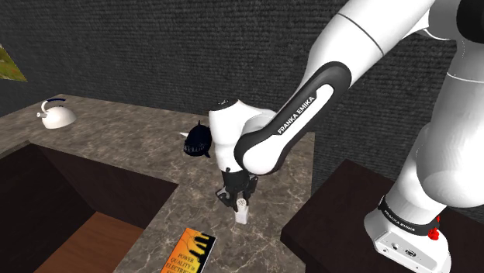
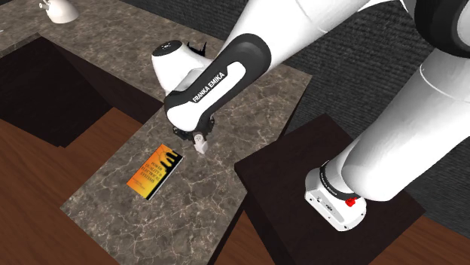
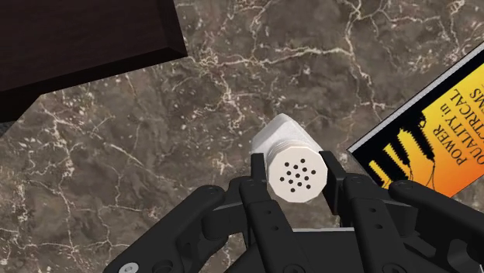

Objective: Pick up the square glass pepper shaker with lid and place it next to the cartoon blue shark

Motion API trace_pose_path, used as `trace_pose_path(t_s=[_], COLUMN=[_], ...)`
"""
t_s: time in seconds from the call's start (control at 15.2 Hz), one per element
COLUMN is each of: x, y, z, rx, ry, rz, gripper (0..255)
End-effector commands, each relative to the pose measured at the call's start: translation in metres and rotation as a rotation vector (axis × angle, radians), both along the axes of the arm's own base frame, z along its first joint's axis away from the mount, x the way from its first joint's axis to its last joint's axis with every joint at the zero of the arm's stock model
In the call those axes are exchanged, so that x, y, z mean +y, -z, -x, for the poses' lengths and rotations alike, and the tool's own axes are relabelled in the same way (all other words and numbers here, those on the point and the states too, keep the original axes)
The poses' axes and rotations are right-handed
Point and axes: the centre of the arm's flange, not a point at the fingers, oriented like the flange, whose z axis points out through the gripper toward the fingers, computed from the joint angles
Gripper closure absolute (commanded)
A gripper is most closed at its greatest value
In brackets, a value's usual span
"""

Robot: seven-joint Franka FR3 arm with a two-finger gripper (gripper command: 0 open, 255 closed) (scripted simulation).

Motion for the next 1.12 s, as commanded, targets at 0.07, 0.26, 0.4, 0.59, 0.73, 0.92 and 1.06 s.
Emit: trace_pose_path(t_s=[0.07, 0.26, 0.4, 0.59, 0.73, 0.92, 1.06], x=[0.000, 0.000, 0.000, 0.000, 0.000, 0.000, 0.000], y=[-0.015, -0.031, -0.041, -0.057, -0.068, -0.084, -0.094], z=[0.000, 0.000, 0.000, 0.000, 0.000, 0.000, 0.000], rx=[0.000, 0.000, 0.000, 0.000, 0.000, 0.000, 0.000], ry=[0.000, 0.000, 0.000, 0.000, 0.000, 0.000, 0.000], rz=[0.000, 0.000, 0.000, 0.000, 0.000, 0.000, 0.000], gripper=[255, 255, 255, 255, 255, 255, 255])
